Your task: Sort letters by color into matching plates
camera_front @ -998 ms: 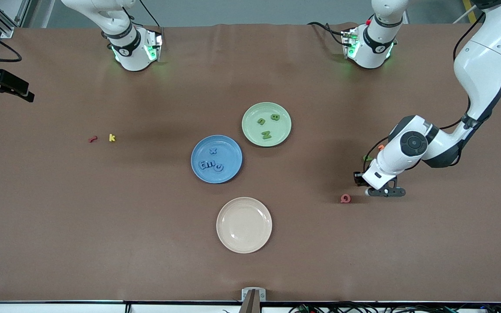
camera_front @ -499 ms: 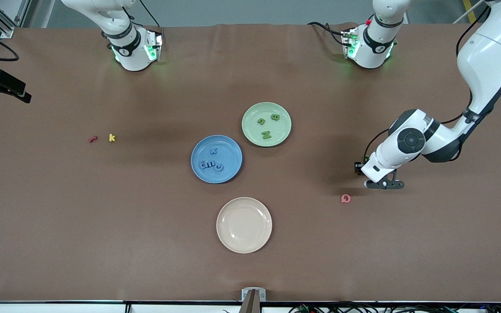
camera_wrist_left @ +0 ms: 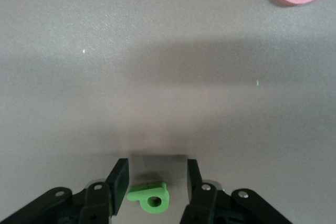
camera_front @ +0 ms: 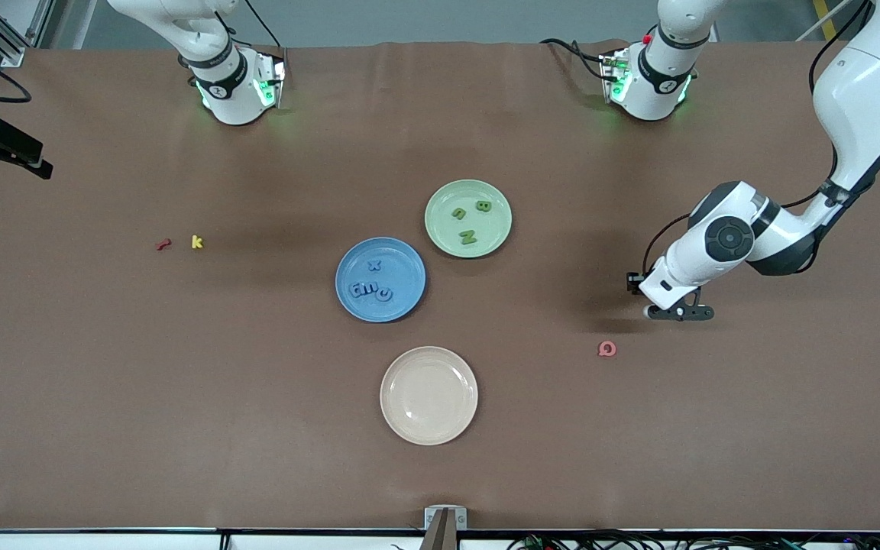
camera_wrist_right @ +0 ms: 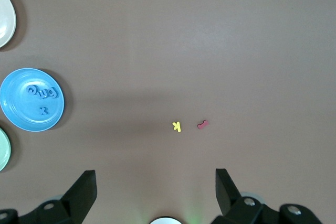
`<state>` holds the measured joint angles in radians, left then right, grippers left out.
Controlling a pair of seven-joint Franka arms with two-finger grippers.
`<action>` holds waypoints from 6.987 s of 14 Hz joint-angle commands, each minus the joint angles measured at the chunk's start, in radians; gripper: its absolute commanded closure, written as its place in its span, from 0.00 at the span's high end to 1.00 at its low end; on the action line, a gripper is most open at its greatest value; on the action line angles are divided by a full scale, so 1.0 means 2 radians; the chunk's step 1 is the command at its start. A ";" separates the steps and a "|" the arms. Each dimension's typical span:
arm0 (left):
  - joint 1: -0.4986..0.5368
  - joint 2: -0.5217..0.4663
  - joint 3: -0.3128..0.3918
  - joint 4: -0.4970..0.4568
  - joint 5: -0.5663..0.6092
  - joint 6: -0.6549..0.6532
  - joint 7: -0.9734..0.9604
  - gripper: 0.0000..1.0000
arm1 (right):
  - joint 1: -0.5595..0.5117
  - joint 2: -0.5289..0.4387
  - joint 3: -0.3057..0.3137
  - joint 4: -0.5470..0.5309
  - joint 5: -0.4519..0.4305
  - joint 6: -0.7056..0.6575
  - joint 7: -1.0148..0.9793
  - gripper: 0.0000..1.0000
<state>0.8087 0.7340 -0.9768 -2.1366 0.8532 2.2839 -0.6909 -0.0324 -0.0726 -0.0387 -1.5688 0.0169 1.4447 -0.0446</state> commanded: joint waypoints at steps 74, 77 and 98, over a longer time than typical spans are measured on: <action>-0.464 -0.002 0.067 0.150 -0.122 -0.058 -0.392 1.00 | 0.002 -0.019 0.009 -0.017 -0.005 0.012 0.007 1.00; -0.457 -0.006 0.066 0.153 -0.122 -0.059 -0.388 0.99 | 0.002 -0.019 0.009 -0.018 -0.005 0.012 0.007 1.00; -0.280 -0.346 0.191 0.044 -0.443 -0.080 0.120 0.97 | 0.002 -0.017 0.009 -0.018 -0.008 0.009 0.007 1.00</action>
<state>0.1773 0.1209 -0.5935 -2.0186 -0.0163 2.1535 -0.4990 -0.0289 -0.0888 -0.0239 -1.5913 0.0091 1.4607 -0.0462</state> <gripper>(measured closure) 0.022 0.000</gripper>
